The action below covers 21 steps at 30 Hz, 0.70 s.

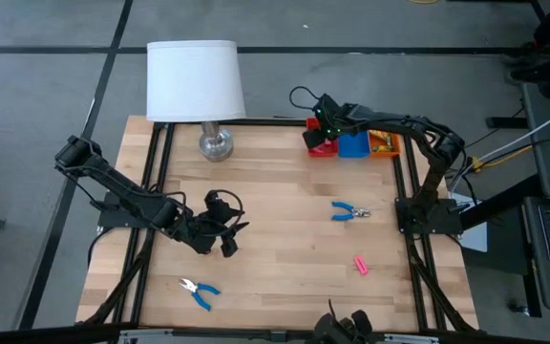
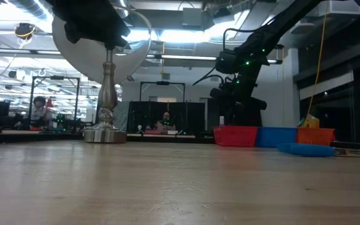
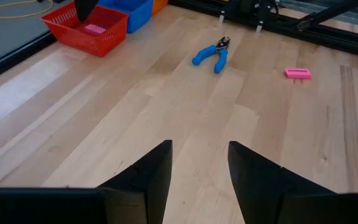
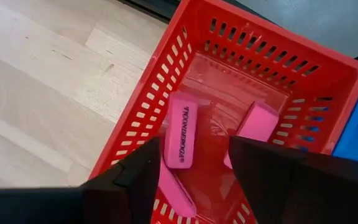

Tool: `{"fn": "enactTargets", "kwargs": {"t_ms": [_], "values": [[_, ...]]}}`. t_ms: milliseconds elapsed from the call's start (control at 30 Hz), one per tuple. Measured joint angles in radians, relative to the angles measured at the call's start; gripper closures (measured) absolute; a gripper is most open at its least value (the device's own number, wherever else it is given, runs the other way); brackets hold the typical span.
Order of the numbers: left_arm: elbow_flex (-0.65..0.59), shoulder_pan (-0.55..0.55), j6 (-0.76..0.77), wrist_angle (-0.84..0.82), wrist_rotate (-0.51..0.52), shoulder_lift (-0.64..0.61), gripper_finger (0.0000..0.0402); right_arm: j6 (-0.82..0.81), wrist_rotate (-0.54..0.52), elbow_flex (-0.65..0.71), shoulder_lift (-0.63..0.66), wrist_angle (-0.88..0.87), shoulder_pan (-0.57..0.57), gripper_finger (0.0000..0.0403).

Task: Pick & Place School Supplies
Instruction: Put the pink eraser into the red bin

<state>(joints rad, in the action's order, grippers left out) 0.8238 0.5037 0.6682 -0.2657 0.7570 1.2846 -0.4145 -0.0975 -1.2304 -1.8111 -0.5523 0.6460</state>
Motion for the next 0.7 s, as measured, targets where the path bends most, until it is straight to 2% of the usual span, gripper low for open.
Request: {"fn": "enactTargets", "kwargs": {"t_ms": [67,133,233,367,467,567,700], "values": [[0.0,0.0,0.0,0.0,-0.001,0.0,0.0249,0.02,0.031,0.0,0.009,-0.031,-0.004,0.0205],[0.0,0.0,0.0,0.0,-0.002,0.0,0.0249,0.048,0.112,0.0,0.022,-0.076,-0.023,0.0207],[0.0,0.0,-0.012,-0.008,0.001,0.0,0.0249,0.099,0.219,0.0,0.056,-0.225,-0.104,0.0216],[0.0,0.0,-0.017,-0.047,0.01,0.0,0.0249,0.131,0.427,0.0,0.127,-0.384,-0.318,0.023],[0.0,0.0,-0.018,-0.075,0.027,0.0,0.0249,0.134,0.513,0.0,0.186,-0.397,-0.545,0.0238],[0.0,0.0,-0.016,-0.083,0.053,0.0,0.0249,0.167,0.476,0.0,0.228,-0.405,-0.783,0.0241],[0.0,0.005,-0.011,-0.082,0.063,0.0,0.0249,0.259,0.306,0.004,0.23,-0.491,-1.064,0.0241]]}}
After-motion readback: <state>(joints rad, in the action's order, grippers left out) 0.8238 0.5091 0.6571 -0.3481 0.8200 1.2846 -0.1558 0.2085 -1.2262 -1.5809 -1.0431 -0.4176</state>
